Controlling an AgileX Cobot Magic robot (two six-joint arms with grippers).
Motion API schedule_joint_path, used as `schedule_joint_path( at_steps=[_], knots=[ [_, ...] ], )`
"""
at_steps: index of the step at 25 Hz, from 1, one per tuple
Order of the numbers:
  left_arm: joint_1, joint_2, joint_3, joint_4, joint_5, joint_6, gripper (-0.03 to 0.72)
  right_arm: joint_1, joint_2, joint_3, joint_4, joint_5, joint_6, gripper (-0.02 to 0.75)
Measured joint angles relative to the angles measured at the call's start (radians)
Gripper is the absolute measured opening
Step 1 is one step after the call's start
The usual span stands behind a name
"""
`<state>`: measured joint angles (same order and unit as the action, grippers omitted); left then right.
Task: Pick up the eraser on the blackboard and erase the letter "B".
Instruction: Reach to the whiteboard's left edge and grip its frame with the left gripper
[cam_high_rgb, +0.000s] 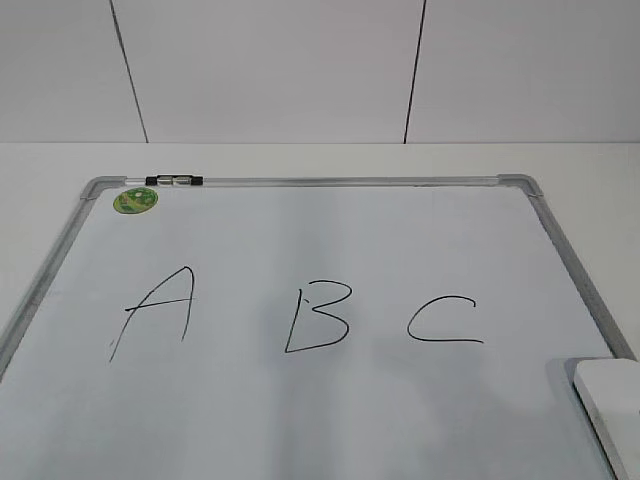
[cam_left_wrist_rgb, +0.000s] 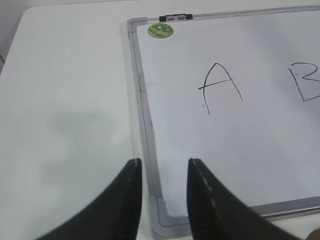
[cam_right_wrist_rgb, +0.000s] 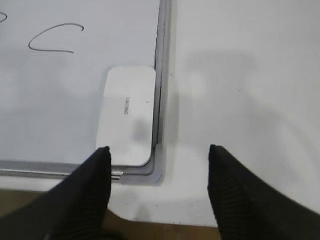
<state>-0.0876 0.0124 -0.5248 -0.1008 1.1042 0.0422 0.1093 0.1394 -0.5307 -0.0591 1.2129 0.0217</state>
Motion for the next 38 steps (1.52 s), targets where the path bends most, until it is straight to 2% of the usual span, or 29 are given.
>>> schedule_joint_path(
  at_steps=[5,11,22,29,38],
  knots=[
    [0.000,0.024,-0.005,0.000,0.000,-0.010,0.237,0.000,0.137,-0.053,0.018,0.048,0.002,0.478],
    [0.000,0.159,-0.097,0.028,-0.020,-0.011,0.237,0.000,0.316,-0.116,0.036,0.048,0.005,0.478],
    [0.000,0.633,-0.135,0.039,-0.114,-0.018,0.238,0.000,0.547,-0.155,0.059,0.044,0.051,0.478],
    [0.000,0.988,-0.293,0.032,-0.112,-0.024,0.238,0.000,0.673,-0.155,0.078,0.040,0.060,0.477],
    [0.000,1.443,-0.571,0.049,-0.072,-0.024,0.238,0.000,0.698,-0.155,0.080,0.036,0.060,0.478]
  ],
)
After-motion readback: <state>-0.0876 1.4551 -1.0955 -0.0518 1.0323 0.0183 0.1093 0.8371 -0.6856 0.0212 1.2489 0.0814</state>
